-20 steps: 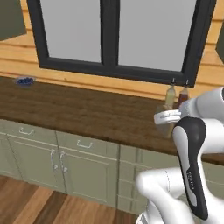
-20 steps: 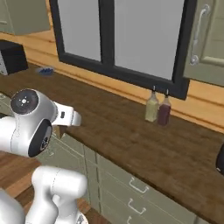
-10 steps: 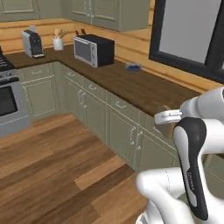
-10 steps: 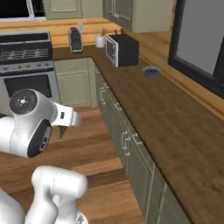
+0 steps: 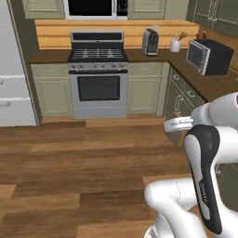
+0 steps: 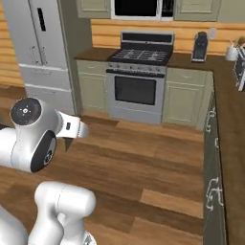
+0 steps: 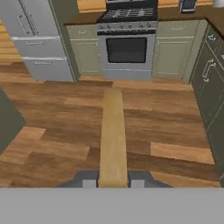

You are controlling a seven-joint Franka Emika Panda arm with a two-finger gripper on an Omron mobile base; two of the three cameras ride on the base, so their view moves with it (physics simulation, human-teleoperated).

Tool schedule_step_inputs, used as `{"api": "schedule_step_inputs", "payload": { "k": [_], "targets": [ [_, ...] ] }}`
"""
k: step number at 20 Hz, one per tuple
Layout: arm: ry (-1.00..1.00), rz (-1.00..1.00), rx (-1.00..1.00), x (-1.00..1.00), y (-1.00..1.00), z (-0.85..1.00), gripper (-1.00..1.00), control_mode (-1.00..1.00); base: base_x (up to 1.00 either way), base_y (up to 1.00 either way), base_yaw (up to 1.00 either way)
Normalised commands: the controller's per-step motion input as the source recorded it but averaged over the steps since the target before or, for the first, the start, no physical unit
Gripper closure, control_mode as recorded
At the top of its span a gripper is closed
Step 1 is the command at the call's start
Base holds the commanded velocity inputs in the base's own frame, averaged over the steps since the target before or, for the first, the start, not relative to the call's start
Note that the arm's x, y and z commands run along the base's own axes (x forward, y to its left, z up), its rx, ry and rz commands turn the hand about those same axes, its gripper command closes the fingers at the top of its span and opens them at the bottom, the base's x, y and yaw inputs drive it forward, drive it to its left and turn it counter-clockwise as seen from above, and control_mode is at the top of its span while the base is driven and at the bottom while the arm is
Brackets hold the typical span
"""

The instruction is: Start the toaster. Once the lever pops up, take the bread to the plate on the dining counter.

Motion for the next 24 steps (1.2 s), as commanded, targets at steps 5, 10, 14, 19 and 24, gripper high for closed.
{"api": "schedule_step_inputs", "payload": {
  "k": [5,10,14,19,24],
  "targets": [
    [0.00,0.00,0.00,0.00,0.00,0.00,1.00,1.00,0.00,0.17,0.86],
    [0.00,0.00,0.00,0.00,0.00,0.00,1.00,1.00,0.00,0.04,0.87],
    [0.00,0.00,0.00,0.00,0.00,0.00,1.00,1.00,0.04,0.00,0.82],
    [0.00,0.00,0.00,0.00,0.00,0.00,1.00,1.00,0.32,0.15,0.72],
    [0.00,0.00,0.00,0.00,0.00,0.00,1.00,1.00,0.94,0.28,0.51]
  ]
}}
